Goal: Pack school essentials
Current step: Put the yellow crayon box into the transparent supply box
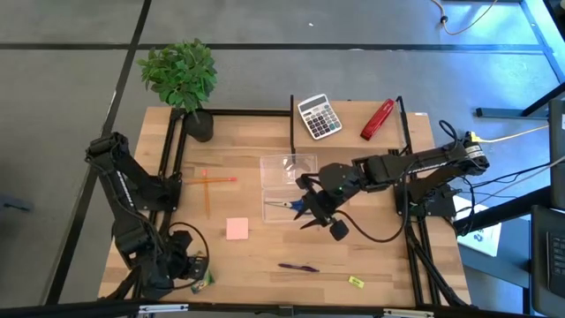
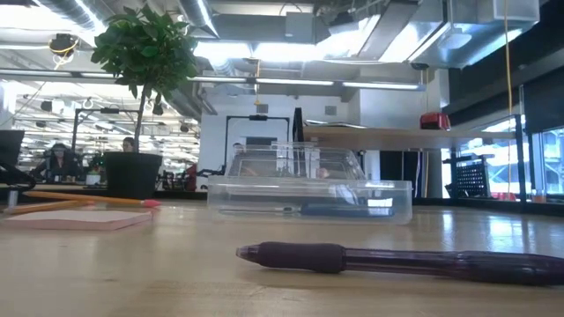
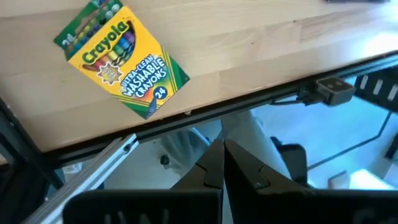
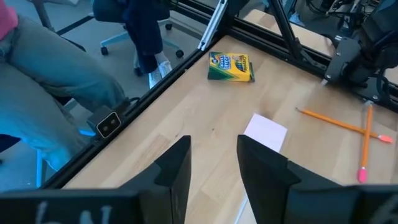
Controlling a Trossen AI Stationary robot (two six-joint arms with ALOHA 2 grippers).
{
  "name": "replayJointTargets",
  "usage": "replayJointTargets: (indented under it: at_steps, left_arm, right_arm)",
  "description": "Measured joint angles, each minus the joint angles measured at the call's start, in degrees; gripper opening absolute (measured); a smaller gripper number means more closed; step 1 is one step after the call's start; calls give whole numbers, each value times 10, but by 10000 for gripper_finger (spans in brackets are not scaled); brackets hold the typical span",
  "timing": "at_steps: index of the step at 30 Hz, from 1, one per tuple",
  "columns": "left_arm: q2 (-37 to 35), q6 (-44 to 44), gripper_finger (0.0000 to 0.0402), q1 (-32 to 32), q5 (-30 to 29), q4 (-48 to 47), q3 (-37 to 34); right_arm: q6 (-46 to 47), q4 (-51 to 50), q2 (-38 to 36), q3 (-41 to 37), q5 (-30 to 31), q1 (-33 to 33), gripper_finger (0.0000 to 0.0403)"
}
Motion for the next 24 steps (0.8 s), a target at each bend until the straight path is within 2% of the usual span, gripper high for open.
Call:
replayJointTargets:
  at_steps: [6, 16, 24]
  left_arm:
    - [3, -20, 0, -1, 16, -20, 0]
    - [42, -43, 0, -1, 107, -25, 0]
    - [45, -54, 0, 3, 75, 20, 0]
  right_arm:
    - [0, 0, 0, 0, 0, 0, 133]
    - [0, 0, 0, 0, 0, 0, 133]
    - [0, 0, 0, 0, 0, 0, 133]
